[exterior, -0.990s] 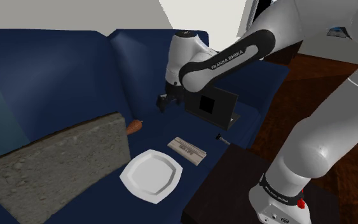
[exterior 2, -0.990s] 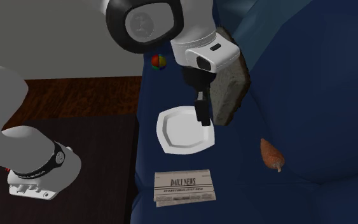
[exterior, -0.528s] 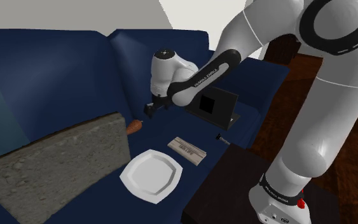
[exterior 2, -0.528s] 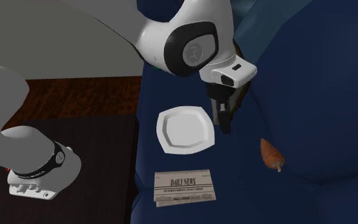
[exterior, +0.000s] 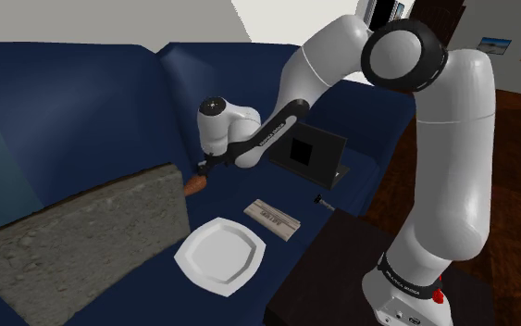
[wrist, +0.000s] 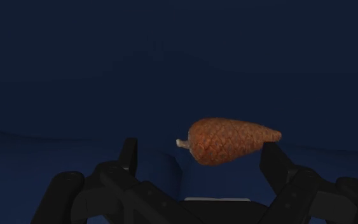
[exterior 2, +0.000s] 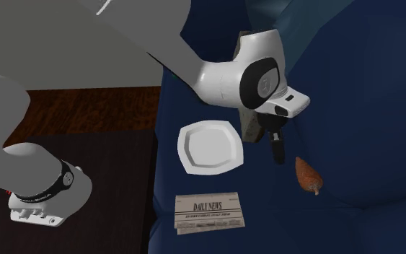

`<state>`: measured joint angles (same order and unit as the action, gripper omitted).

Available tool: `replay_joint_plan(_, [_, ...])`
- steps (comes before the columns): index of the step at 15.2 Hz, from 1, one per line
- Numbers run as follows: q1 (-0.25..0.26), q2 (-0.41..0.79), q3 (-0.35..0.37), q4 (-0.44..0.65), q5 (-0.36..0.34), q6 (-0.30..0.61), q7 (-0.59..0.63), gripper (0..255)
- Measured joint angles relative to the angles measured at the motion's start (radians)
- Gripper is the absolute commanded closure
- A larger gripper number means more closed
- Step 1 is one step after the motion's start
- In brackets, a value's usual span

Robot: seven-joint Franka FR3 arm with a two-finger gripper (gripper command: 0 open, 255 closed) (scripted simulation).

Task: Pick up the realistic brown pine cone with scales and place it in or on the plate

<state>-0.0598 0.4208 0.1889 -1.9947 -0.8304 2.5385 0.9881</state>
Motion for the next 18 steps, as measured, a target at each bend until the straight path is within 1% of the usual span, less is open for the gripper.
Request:
replay_joint_plan(2, [0.024,0.073,-0.021,0.078,-0.038,-0.013,0.028,0])
replay_joint_plan(6, [0.034,0.141,-0.042,0.136,-0.066,-0.004,0.046,0])
replay_joint_plan(10, [0.033,0.186,-0.058,0.163,-0.085,0.018,0.055,0])
replay_joint_plan(16, [0.034,0.197,-0.061,0.170,-0.090,0.023,0.058,0])
replay_joint_plan(17, [0.034,0.197,-0.061,0.170,-0.090,0.023,0.058,255])
replay_joint_plan(18, [0.034,0.197,-0.062,0.170,-0.090,0.023,0.059,255])
